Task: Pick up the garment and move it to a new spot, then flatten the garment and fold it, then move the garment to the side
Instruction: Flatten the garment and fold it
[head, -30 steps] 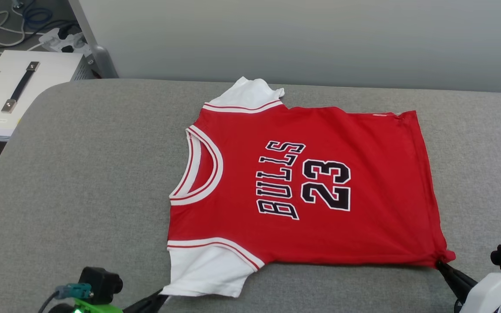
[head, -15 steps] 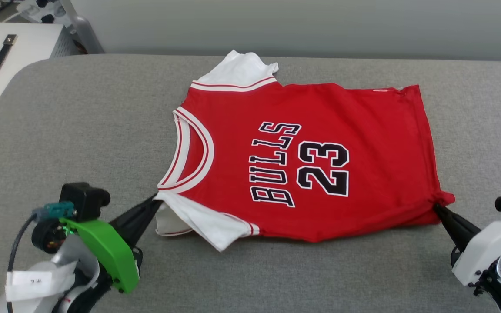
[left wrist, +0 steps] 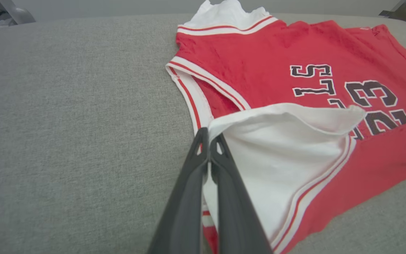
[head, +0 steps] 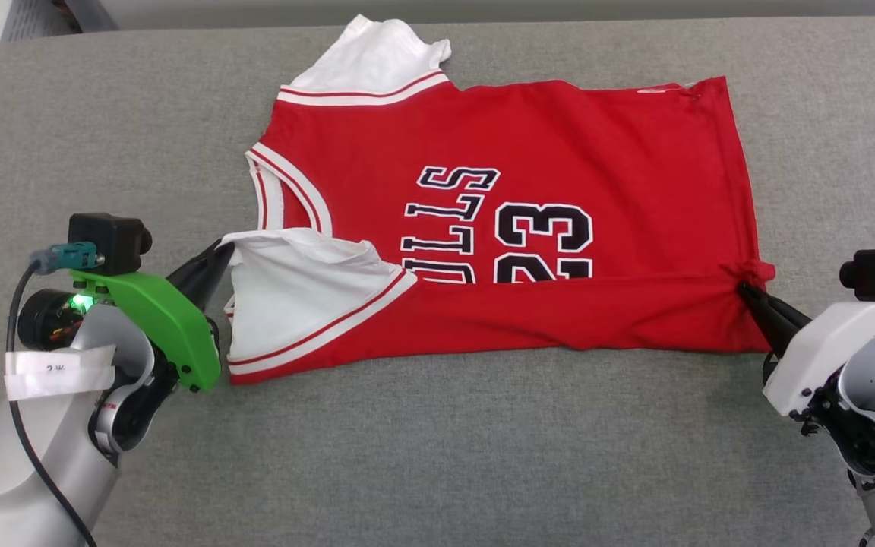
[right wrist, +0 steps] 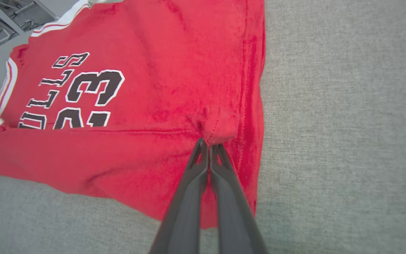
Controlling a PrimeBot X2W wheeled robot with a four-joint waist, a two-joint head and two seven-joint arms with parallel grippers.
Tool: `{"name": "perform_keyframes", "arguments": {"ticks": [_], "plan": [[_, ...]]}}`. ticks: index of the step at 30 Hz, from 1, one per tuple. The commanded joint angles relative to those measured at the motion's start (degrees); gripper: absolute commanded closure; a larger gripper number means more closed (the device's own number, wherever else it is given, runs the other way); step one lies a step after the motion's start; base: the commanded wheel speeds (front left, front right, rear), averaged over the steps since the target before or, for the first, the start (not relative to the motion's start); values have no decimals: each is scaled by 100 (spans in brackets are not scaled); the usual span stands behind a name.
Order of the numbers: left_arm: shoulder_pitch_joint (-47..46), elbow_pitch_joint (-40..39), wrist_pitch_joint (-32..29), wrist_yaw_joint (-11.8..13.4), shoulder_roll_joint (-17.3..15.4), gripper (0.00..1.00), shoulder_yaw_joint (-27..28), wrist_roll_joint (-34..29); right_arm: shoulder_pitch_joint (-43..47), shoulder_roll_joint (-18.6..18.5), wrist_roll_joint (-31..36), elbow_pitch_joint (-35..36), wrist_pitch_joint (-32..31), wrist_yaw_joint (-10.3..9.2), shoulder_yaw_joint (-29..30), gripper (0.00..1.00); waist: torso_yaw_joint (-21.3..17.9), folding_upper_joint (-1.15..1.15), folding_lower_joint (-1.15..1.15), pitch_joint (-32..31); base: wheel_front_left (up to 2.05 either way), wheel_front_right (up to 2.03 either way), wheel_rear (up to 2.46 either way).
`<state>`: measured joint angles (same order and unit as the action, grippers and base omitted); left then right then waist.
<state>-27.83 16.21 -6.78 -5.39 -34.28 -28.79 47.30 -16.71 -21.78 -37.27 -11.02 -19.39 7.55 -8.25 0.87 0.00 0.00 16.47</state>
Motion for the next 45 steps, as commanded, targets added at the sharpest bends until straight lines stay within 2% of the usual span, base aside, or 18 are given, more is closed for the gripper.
{"name": "perform_keyframes", "arguments": {"ticks": [1,10,17,18,19,28,34,36,37,39,45], "plan": [[-160,137,52,-39,62,100,-36,-79,-121,31,68,-93,62,-6,-44,100,-98,0,0,113,0,0,0],[-625,1064,260,-155,284,100,-337,-224,-552,8,324,-736,376,-6,-343,100,-116,0,0,226,0,0,0],[-982,1623,573,-190,501,100,-541,-326,-821,40,246,-1171,560,-6,-382,100,-61,0,0,245,0,0,0],[-1020,1717,623,-193,558,64,-576,-330,-853,39,233,-1216,571,-6,-413,64,-48,0,0,237,0,0,0],[-1043,1810,666,-195,622,0,-615,-323,-878,41,230,-1250,629,-6,-417,0,-36,0,0,224,0,0,0],[-952,2332,1275,-196,895,0,-674,-306,-741,-26,218,-1267,834,-6,-499,0,18,0,0,-160,0,0,0],[-538,2111,1493,30,964,0,-496,-73,-315,-85,431,-860,556,-6,-368,0,49,0,0,-547,0,0,0],[-312,1915,1410,169,964,0,-445,46,-116,-55,538,-634,337,-6,-263,0,46,0,0,-642,0,0,0],[-75,1659,1325,366,941,0,-381,154,96,12,620,-374,48,-6,-112,0,39,0,0,-691,0,0,0],[193,1358,1152,572,897,0,-366,243,330,99,739,-80,-297,-6,78,0,24,0,0,-717,0,0,0],[865,328,406,1314,547,0,-484,263,907,438,1313,829,-1490,-6,575,0,-59,0,0,-622,0,0,0]]}}
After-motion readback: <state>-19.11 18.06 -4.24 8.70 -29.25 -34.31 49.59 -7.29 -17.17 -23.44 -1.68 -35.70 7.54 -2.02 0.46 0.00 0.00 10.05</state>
